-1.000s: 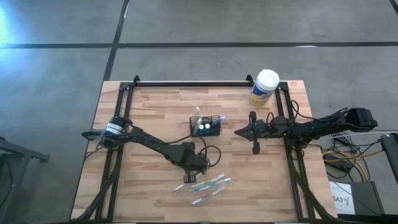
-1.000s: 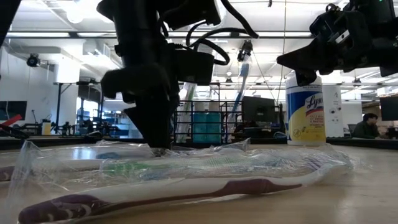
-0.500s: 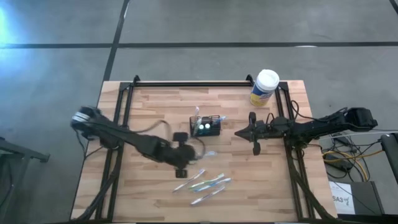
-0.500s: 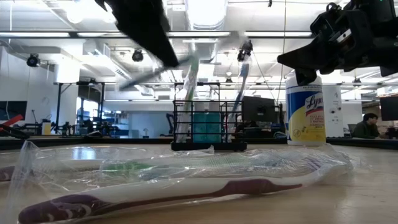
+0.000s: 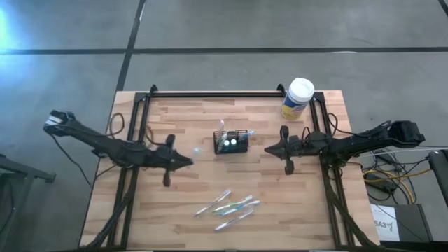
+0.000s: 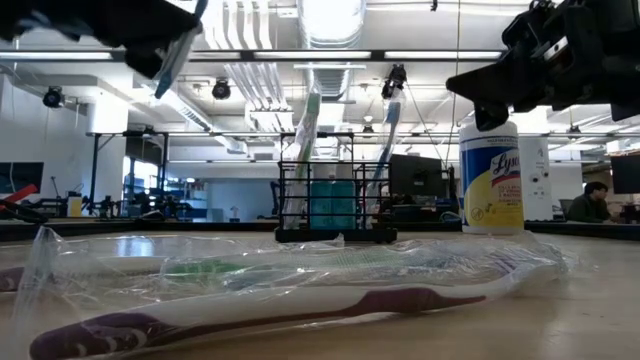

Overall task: Pick & Place toothbrushing station
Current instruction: Put the top blue toothbrush in the wire organizer

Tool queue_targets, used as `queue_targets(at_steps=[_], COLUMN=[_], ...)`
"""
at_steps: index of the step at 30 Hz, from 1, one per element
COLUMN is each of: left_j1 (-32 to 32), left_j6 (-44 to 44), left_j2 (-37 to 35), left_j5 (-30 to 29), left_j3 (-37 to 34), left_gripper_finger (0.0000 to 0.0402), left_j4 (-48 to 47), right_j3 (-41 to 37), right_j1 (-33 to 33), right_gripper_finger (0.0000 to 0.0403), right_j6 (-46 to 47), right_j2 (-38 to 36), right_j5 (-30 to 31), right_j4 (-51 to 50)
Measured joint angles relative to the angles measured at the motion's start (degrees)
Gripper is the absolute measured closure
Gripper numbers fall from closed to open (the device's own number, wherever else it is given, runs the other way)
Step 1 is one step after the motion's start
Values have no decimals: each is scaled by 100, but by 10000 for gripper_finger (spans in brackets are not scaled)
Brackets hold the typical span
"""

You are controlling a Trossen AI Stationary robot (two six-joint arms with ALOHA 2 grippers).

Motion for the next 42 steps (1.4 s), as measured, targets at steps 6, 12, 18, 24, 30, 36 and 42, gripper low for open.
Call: queue_targets(at_steps=[6,12,18,24,30,36,42], left_j1=[24,39,42,42,50,92,128], left_j6=[-48,-145,-36,721,1257,1442,1641], left_j2=[-822,-988,-302,858,1898,2614,3109], left_j5=[-58,-264,-262,-262,-260,-331,-857], left_j3=[-1017,-1197,-755,166,1156,1727,2084], left_gripper_finger=[387,387,387,387,386,383,385], left_j4=[1036,1156,1328,1372,1394,1362,1357], right_j3=[0,0,0,304,1180,1998,2567], right_j1=[152,306,496,537,550,550,554], right_gripper_finger=[394,394,394,394,376,313,252], right_j6=[-158,-293,-382,-395,-244,-237,-187], right_j2=[0,0,219,913,1667,2142,2487], right_j5=[-12,-12,-12,-13,-458,-754,-787], right_j4=[32,303,795,1049,1049,1040,1026])
